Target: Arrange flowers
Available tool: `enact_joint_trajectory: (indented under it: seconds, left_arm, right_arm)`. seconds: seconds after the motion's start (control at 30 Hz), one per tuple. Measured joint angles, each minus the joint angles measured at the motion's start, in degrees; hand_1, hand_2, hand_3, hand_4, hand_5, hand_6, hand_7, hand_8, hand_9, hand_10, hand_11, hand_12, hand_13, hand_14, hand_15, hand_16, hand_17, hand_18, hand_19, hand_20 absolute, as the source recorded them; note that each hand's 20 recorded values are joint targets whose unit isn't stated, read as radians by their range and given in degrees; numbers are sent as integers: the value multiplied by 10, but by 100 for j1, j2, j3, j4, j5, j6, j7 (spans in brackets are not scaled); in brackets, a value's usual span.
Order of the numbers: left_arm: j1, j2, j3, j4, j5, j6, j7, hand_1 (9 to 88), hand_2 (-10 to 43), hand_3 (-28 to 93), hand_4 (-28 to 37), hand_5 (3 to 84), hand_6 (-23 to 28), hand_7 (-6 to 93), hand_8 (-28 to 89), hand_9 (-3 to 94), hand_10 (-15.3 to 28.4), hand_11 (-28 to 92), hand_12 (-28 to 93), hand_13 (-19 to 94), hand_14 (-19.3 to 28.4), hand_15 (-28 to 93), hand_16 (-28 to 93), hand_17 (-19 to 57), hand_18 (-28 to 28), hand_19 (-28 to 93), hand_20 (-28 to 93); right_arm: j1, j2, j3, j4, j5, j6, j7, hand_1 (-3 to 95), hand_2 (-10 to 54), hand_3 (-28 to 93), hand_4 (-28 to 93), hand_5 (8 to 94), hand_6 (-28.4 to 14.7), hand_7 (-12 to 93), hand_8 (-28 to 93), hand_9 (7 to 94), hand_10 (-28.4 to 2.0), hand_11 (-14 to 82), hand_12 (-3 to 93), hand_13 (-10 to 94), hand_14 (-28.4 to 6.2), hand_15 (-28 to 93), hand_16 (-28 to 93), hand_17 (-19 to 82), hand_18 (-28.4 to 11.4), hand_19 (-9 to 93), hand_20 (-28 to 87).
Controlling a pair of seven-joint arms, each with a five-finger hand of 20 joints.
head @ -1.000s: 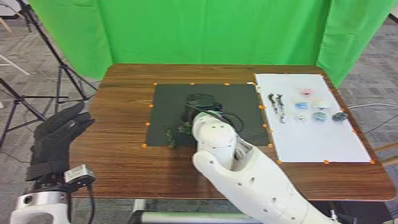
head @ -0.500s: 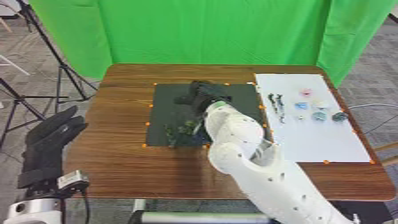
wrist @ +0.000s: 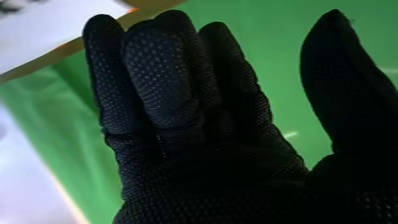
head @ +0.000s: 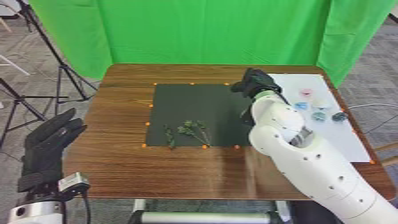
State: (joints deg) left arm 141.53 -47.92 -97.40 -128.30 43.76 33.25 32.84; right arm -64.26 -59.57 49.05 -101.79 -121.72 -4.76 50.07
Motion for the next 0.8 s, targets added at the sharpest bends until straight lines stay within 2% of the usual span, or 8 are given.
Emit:
enact_joint_trajectory:
  seconds: [0.27, 0.57, 0.8]
  left_arm:
    - [-25, 8, 32, 1, 0, 0, 16, 264, 44, 835, -173, 408, 102, 178, -111, 370, 200, 376, 79, 253, 271, 626, -161, -90, 218, 578, 20]
    - [-96, 91, 145, 12, -64, 15, 73, 263, 44, 835, -173, 408, 100, 179, -111, 371, 200, 376, 78, 254, 271, 626, -160, -90, 218, 578, 20]
    - [-126, 75, 146, 12, -53, 13, 66, 264, 44, 836, -173, 408, 100, 179, -111, 371, 200, 375, 79, 254, 271, 626, -160, -90, 218, 578, 20]
  right_arm:
    - [207, 353, -180, 402, -38, 0, 342, 289, 24, 764, -208, 560, -123, 151, -89, 597, -235, 221, 153, 685, -144, 711, 139, 448, -211, 895, -283]
    - [445, 469, -500, 872, -172, 7, 685, 288, 2, 737, -215, 588, -160, 115, -86, 611, -242, 210, 147, 701, -137, 710, 135, 462, -213, 908, -282]
    - [468, 492, -449, 1071, -173, -38, 805, 290, -5, 739, -215, 585, -161, 113, -82, 602, -246, 203, 144, 698, -136, 711, 137, 460, -212, 908, -283]
